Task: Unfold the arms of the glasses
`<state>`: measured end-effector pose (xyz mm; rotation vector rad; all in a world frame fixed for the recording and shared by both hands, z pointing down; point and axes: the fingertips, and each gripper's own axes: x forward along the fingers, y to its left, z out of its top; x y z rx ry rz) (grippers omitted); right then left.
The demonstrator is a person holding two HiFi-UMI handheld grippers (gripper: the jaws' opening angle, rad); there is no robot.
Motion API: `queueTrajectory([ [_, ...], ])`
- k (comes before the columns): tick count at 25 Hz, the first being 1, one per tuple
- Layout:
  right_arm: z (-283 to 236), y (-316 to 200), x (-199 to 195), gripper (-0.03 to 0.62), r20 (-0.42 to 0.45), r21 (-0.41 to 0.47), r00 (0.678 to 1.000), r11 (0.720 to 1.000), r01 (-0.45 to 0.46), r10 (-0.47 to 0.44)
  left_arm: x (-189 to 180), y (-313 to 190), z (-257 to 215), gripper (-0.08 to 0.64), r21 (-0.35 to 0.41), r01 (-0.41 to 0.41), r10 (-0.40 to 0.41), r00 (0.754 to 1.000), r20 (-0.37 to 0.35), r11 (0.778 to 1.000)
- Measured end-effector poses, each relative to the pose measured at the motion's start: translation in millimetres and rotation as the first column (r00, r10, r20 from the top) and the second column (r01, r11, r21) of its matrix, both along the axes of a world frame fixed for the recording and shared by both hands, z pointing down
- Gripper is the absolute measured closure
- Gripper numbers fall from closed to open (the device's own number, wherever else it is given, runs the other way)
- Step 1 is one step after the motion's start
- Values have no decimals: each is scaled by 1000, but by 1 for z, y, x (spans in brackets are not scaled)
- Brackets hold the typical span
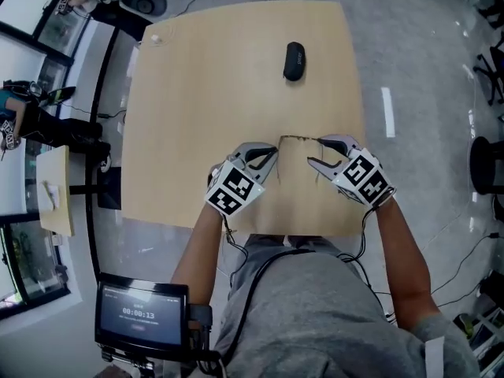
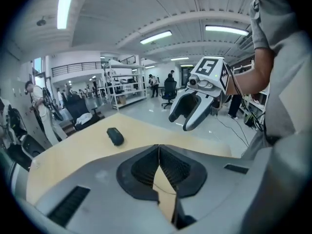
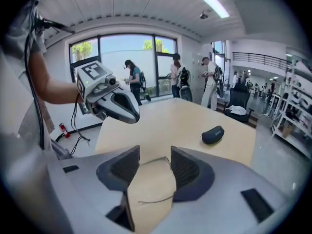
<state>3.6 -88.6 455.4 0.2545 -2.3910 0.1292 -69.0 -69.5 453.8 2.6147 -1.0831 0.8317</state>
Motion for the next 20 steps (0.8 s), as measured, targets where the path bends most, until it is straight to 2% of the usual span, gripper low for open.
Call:
queueTrajectory([
  [1, -19, -3, -4, 407, 41, 15, 999, 999, -32, 31, -1, -2, -20, 554, 35, 13, -12, 1000, -18, 999],
  [3, -51, -12, -9, 532, 140, 46, 985, 993, -105, 98, -4, -6, -52, 554, 102, 36, -31, 998, -56, 994],
  [4, -67, -16, -11, 564, 200, 50, 971, 988, -145, 132, -6, -6, -65, 554, 136, 49, -38, 996, -76, 990],
  [7, -117, -16, -13, 584, 397, 24, 894, 971, -236, 208, -15, -2, -106, 554, 245, 121, -81, 982, -169, 962],
  [10, -166, -15, -5, 584, 549, 12, 808, 964, -264, 215, -31, 5, -155, 554, 334, 253, -140, 935, -325, 908],
  [14, -210, 2, 6, 584, 625, 112, 760, 944, -312, 177, -64, 36, -192, 555, 402, 356, -207, 906, -370, 843],
  [17, -240, 66, 14, 584, 653, 150, 731, 912, -383, 199, -86, 109, -219, 554, 454, 382, -214, 901, -377, 805],
  [20, -266, 146, 22, 584, 663, 180, 716, 882, -435, 218, -97, 195, -240, 555, 485, 390, -206, 898, -389, 783],
])
